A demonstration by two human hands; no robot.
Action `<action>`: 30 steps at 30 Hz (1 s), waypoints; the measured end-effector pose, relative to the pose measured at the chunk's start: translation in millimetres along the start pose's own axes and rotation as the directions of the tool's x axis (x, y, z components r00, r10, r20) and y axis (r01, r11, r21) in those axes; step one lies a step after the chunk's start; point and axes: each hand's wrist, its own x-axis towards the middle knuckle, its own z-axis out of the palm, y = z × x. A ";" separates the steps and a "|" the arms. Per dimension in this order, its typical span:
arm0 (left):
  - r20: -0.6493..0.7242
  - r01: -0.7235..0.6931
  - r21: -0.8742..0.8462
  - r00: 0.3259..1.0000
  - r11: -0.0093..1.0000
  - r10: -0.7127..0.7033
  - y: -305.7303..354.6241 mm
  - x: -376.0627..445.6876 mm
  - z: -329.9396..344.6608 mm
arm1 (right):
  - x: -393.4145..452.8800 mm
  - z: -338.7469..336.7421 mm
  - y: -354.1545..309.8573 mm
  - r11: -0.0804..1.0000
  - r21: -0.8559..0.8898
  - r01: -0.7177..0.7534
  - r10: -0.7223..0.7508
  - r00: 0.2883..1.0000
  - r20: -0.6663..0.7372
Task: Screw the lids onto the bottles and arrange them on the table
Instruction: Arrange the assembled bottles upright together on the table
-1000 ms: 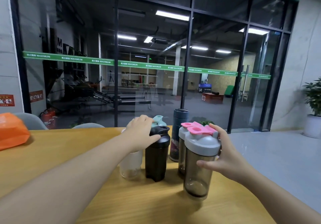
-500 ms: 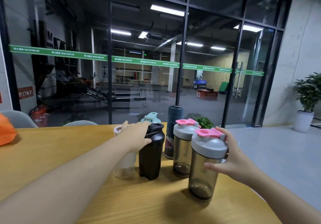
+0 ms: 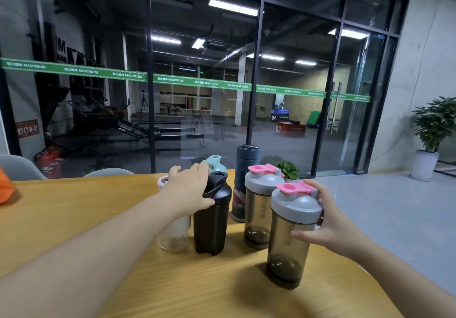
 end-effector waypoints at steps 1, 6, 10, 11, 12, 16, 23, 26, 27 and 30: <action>-0.012 -0.019 0.012 1.000 1.000 0.019 -1.7 0.0 1.1 | 0.5 -0.4 -0.2 1.000 -0.001 -0.001 0.001 1.000 0.004; -0.038 -0.115 0.049 0.992 0.992 0.117 -4.4 -1.4 0.3 | 0.7 -2.1 -5.0 1.000 -0.005 -0.027 0.028 0.999 0.044; -0.068 -0.210 0.105 0.974 0.972 0.218 -2.2 -4.1 0.8 | 0.1 -6.1 -8.7 0.998 -0.002 -0.063 0.063 0.994 0.091; -0.065 -0.219 0.108 0.972 0.970 0.227 -0.9 -4.8 0.8 | -0.6 -6.8 -10.3 0.997 -0.008 -0.074 0.075 0.992 0.099; -0.066 -0.230 0.108 0.969 0.967 0.238 0.1 -4.9 1.5 | -1.2 -7.6 -11.3 0.997 -0.013 -0.080 0.081 0.992 0.092; -0.048 -0.292 0.083 0.954 0.953 0.296 2.0 -1.3 3.8 | 1.0 -11.5 -17.5 1.000 0.009 -0.019 0.019 0.998 -0.054; -0.033 -0.349 0.125 0.934 0.929 0.356 9.0 9.2 0.3 | 28.7 -11.6 -56.1 0.992 -0.117 0.045 -0.077 0.957 -0.278; -0.072 -0.342 0.105 0.934 0.934 0.350 6.8 12.1 1.5 | 44.9 -9.0 -64.4 0.983 -0.183 0.018 -0.068 0.959 -0.275; -0.087 -0.340 0.096 0.934 0.936 0.348 5.8 13.7 2.5 | 50.2 -7.6 -66.9 0.981 -0.194 0.004 -0.057 0.962 -0.267; -0.121 -0.326 0.114 0.933 0.938 0.339 5.1 18.0 5.8 | 65.1 -3.6 -76.8 0.972 -0.235 -0.008 -0.047 0.973 -0.226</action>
